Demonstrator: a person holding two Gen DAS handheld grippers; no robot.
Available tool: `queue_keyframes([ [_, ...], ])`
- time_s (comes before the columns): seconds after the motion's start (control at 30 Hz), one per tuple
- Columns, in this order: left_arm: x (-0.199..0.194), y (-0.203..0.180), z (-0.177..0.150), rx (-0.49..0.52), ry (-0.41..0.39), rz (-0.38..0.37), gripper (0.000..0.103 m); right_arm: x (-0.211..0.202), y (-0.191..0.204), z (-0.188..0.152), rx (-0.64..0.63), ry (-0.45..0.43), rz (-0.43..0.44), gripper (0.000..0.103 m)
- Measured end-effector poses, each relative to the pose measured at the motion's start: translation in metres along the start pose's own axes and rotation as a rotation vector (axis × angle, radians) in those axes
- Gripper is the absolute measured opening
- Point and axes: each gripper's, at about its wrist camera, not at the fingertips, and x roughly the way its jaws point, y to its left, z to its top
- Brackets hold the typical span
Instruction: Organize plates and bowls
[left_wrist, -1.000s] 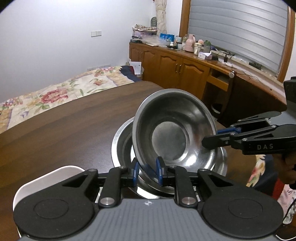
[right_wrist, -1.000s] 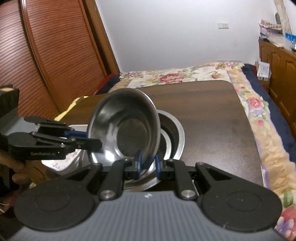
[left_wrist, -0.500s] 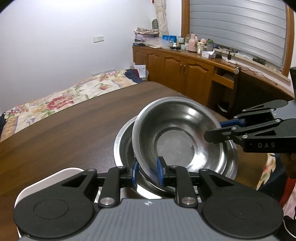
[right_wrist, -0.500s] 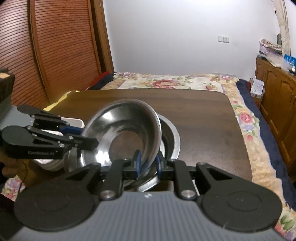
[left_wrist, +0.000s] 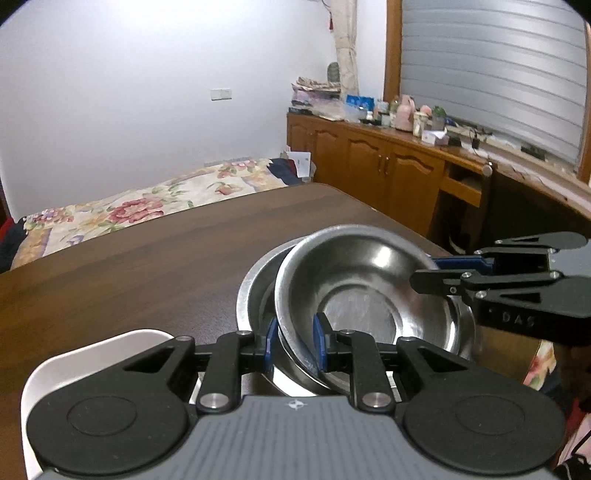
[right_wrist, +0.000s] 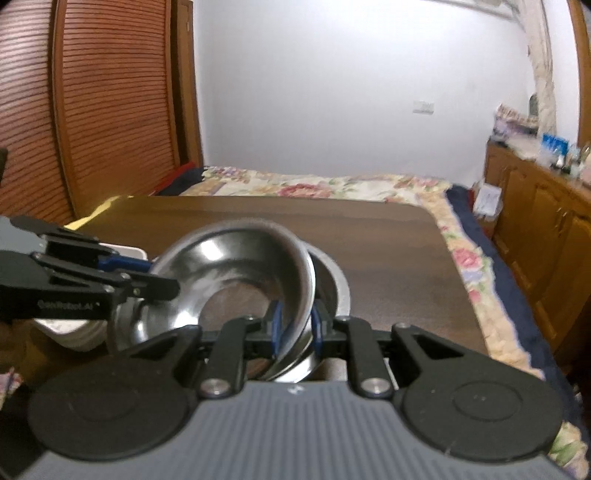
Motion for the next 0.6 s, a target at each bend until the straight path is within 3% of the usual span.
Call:
queue_keyframes([
  [0.2,-0.001,0.002,0.0,-0.037,-0.016,-0.001,0.022,0.003,0.003,0.0,-0.04,-0.017,-0.031,0.019],
  [0.5,-0.007,0.003,0.005,-0.061,-0.043,-0.007,0.022,0.0,-0.009,0.004,0.012,-0.032,-0.004,0.019],
  [0.6,-0.012,0.002,0.008,-0.057,-0.062,-0.003,0.027,-0.004,-0.014,0.006,0.039,-0.049,0.006,0.02],
])
